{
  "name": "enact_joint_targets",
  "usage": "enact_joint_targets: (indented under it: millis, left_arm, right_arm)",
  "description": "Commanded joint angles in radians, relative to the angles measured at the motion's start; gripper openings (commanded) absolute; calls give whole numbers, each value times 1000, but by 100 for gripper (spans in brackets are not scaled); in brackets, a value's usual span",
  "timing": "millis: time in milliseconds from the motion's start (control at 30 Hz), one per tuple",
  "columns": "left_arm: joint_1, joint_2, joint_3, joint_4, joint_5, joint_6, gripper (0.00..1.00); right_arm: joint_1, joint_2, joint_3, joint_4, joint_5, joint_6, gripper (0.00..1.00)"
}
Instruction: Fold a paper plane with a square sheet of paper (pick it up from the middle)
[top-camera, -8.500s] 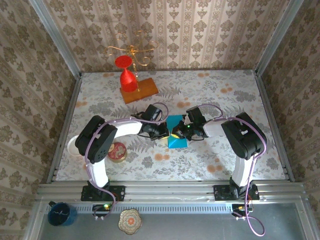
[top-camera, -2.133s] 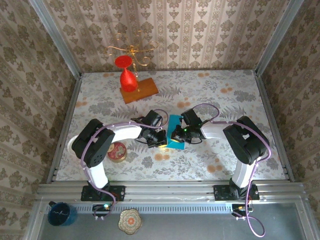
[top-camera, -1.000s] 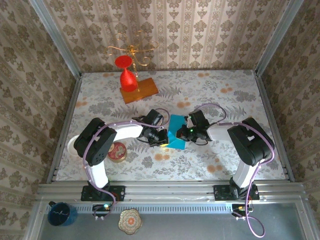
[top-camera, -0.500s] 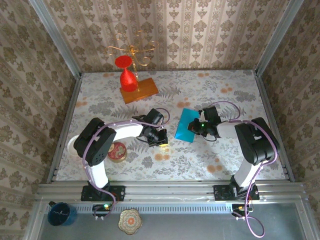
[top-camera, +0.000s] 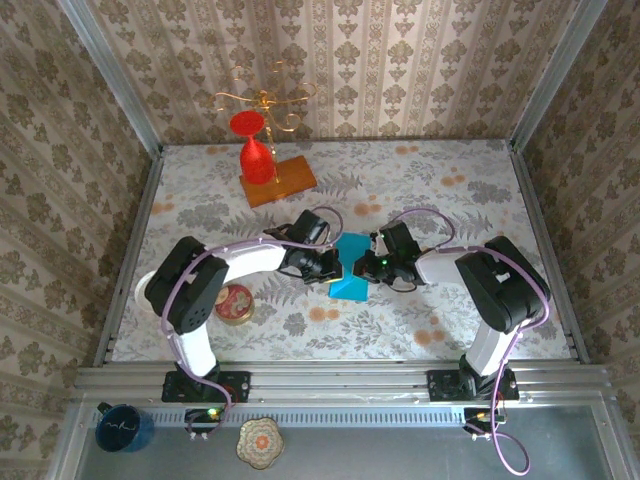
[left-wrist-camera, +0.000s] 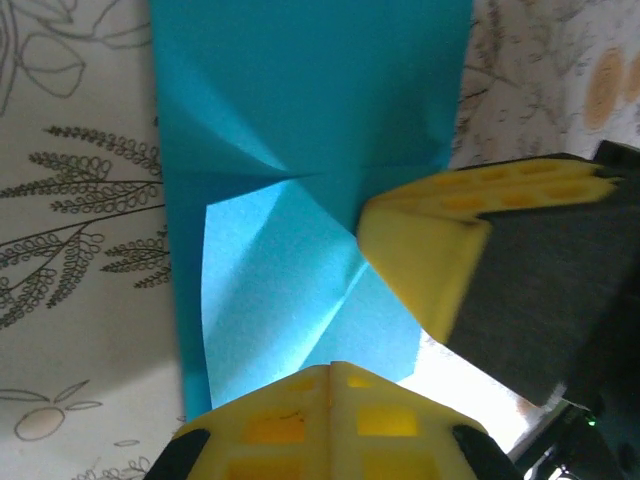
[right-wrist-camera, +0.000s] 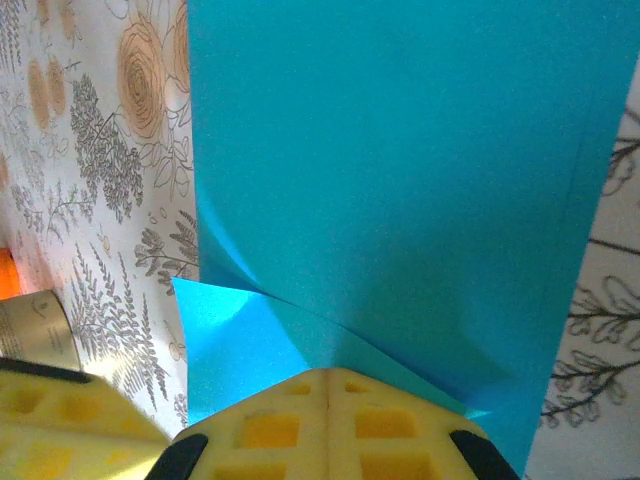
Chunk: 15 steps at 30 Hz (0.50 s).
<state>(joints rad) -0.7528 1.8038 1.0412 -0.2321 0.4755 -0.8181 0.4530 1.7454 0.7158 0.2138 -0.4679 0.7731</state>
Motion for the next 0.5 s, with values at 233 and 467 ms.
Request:
enact_joint_targets:
  millis: [233,467]
  left_arm:
    - [-8,81,49,-147,-43,27,5]
    - [-2,85,22,-173,-59,16,5]
  right_arm:
    - [-7,26,-2,-22,23,-1,6]
    - [-120,9,-34,-6,74,6,7]
